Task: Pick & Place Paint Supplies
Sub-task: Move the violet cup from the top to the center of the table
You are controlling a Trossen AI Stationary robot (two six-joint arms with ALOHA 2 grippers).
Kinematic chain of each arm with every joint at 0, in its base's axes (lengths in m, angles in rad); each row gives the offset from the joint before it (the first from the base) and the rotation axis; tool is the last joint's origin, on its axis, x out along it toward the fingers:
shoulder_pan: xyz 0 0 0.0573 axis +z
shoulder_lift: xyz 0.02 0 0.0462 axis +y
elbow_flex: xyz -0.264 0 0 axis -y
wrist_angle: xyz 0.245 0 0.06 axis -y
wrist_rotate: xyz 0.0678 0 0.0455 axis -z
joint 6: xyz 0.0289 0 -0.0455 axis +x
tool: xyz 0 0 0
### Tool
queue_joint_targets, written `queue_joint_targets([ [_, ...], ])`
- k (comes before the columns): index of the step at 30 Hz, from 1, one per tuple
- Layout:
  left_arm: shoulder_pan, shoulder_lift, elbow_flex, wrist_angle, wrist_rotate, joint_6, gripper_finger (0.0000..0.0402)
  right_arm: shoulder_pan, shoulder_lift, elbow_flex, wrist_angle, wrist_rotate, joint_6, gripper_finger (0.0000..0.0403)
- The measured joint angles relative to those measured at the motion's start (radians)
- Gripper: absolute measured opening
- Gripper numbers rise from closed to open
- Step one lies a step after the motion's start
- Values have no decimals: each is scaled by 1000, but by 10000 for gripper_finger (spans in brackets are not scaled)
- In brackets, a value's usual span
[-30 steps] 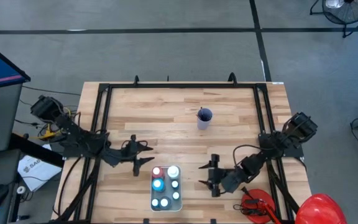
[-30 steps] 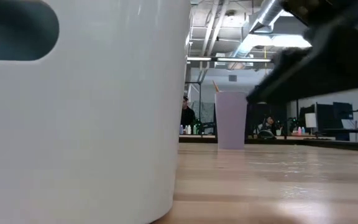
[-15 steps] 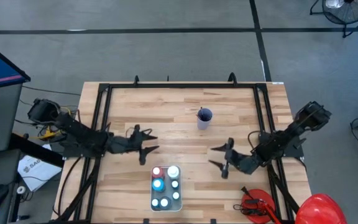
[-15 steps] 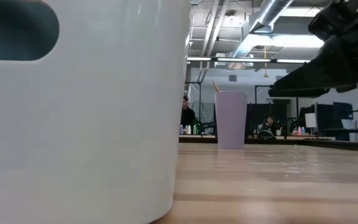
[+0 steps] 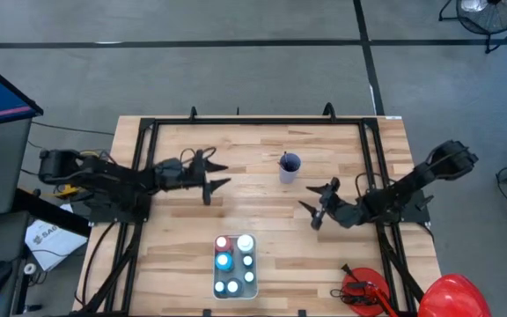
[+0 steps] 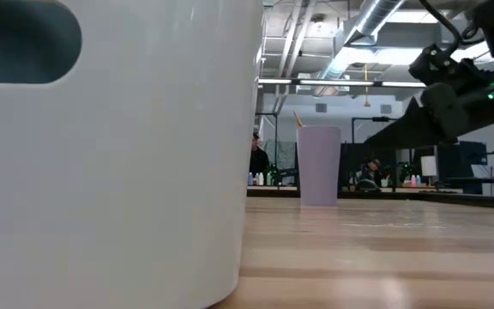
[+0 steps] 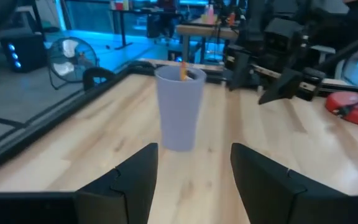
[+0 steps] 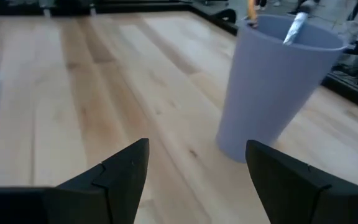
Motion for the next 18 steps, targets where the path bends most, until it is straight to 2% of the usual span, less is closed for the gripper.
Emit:
queue_joint_targets([
  [4,94,59,0,94,95,19,195,-23,-38,1,2,0,-3,261],
  [8,178,187,29,237,191,41,195,-61,-82,1,3,3,-42,261],
  [14,280,449,188,254,344,64,195,-172,-154,1,-5,-43,-231,261],
  [18,297,568,284,256,363,75,195,-241,-182,1,-28,-92,-275,261],
])
